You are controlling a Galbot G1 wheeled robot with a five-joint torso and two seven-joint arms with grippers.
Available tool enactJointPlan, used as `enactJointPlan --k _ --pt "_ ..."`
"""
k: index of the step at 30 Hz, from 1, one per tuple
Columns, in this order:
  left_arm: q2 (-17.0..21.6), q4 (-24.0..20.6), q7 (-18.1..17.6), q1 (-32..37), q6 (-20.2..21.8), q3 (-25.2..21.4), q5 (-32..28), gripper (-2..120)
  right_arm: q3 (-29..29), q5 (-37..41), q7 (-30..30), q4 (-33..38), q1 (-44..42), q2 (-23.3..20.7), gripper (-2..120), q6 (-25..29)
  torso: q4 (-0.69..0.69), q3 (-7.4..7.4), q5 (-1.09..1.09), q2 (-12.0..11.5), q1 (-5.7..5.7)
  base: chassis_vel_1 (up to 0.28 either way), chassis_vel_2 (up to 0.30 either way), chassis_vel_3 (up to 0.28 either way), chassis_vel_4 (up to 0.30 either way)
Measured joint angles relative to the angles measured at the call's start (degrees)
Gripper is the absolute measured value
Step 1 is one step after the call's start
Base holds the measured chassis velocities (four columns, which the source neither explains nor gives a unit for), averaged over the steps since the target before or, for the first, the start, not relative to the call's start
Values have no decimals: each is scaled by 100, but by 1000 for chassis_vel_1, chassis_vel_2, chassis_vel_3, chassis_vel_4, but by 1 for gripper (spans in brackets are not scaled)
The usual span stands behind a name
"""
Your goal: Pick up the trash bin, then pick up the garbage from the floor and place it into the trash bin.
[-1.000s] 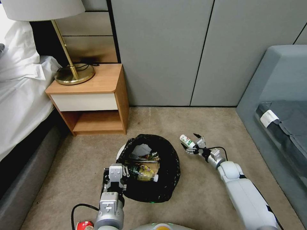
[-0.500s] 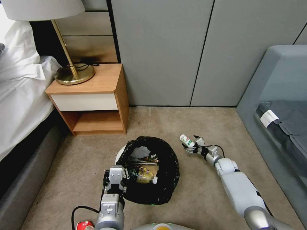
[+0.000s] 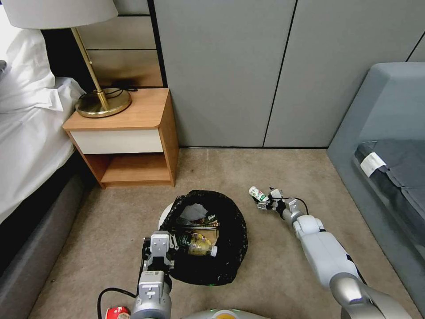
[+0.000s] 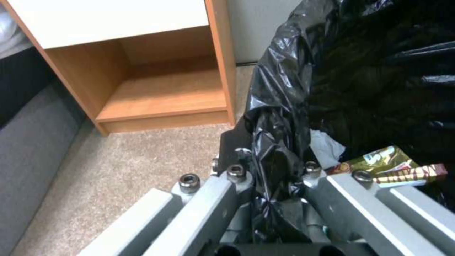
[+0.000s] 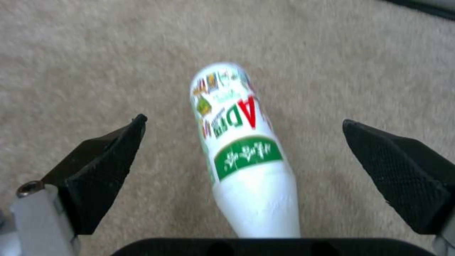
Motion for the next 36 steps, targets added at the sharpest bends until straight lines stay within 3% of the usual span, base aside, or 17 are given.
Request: enactJointPlan --k 18,24,31,36 --pt "-37 34 -9 21 -18 5 49 2 85 -446 352 -545 292 164 100 -515 0 0 0 0 0 0 0 0 0" --pt "-49 34 -9 47 -34 8 70 2 83 -562 352 -636 327 261 84 -515 1 0 0 0 0 0 0 0 0" --pt "-56 23 -13 52 -41 11 75 2 70 -601 382 -662 320 329 54 -496 1 0 0 0 -1 0 0 0 0" --pt "-53 23 -13 52 -43 15 73 2 78 -600 396 -668 295 324 44 -475 0 0 0 0 0 0 0 0 0"
